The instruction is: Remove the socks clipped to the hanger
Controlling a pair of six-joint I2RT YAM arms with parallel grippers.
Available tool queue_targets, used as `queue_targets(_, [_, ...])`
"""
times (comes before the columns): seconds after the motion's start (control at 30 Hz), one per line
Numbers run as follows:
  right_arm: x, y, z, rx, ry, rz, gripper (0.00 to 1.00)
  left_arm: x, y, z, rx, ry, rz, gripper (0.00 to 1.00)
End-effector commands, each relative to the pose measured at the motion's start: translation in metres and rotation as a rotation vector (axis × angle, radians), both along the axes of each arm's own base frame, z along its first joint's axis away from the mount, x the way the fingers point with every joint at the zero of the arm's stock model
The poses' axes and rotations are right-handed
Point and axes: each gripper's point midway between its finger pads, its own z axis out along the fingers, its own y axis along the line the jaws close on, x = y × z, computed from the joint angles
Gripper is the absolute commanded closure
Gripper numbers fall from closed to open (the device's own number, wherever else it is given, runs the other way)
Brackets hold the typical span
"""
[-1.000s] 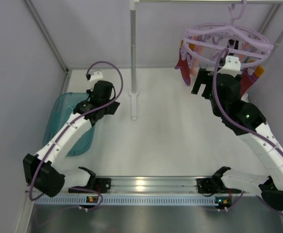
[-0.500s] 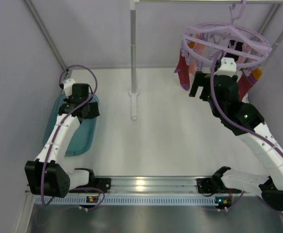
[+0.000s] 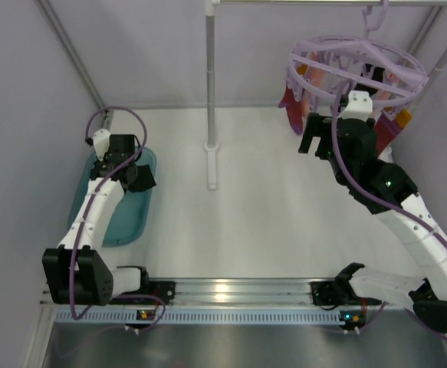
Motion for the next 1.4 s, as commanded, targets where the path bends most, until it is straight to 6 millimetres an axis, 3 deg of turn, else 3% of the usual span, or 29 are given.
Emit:
queue_targets(0.0, [-0.005,0.000,0.015,0.016,-0.036,0.012,0.00,-0.005,0.014,0.032,0.052,-0.077,0.051,1.00])
queue_targets(0.37, [-0.015,-0.005,0.012,0.018,-0.002,0.012,0.01,0.006,0.007,0.003,0.015,0.011,0.008,1.00])
queue_targets(0.53, [-0.020,-0.009,0.017,0.028,-0.009,0.016,0.01,0.001,0.011,-0.007,0.021,0.026,0.037,1.00])
queue_targets(0.57, [-0.020,-0.008,0.020,0.031,-0.014,0.020,0.01,-0.003,0.020,-0.005,0.026,0.023,0.068,1.00])
queue_targets(0.67, [-0.021,-0.010,0.019,0.028,-0.011,0.015,0.01,-0.009,0.024,0.008,0.031,-0.033,0.098,1.00])
queue_targets(0.8, [-0.017,-0.004,0.020,0.030,-0.011,0.027,0.01,-0.009,0.032,0.035,0.068,-0.097,0.138,1.00])
queue_targets(0.9, [-0.016,-0.001,0.018,0.029,0.002,0.033,0.01,-0.004,0.033,0.043,0.068,-0.112,0.136,1.00])
queue_targets(1.17, [-0.015,-0.001,0.017,0.033,0.008,0.029,0.00,0.010,0.023,-0.001,0.012,0.000,0.085,1.00])
queue_targets(1.2, [-0.016,-0.002,0.017,0.038,0.002,0.025,0.01,0.013,0.017,-0.007,-0.013,0.012,0.061,0.91])
queue_targets(1.23, [-0.016,-0.002,0.017,0.035,0.001,0.028,0.01,0.014,0.016,-0.011,-0.023,0.021,0.054,0.64])
queue_targets(1.3, [-0.018,-0.003,0.015,0.025,0.016,0.027,0.01,0.010,0.015,-0.012,-0.034,0.011,0.066,0.02])
queue_targets(1.37, [-0.019,-0.003,0.016,0.023,0.026,0.032,0.00,0.005,0.013,-0.002,-0.042,-0.027,0.063,0.02])
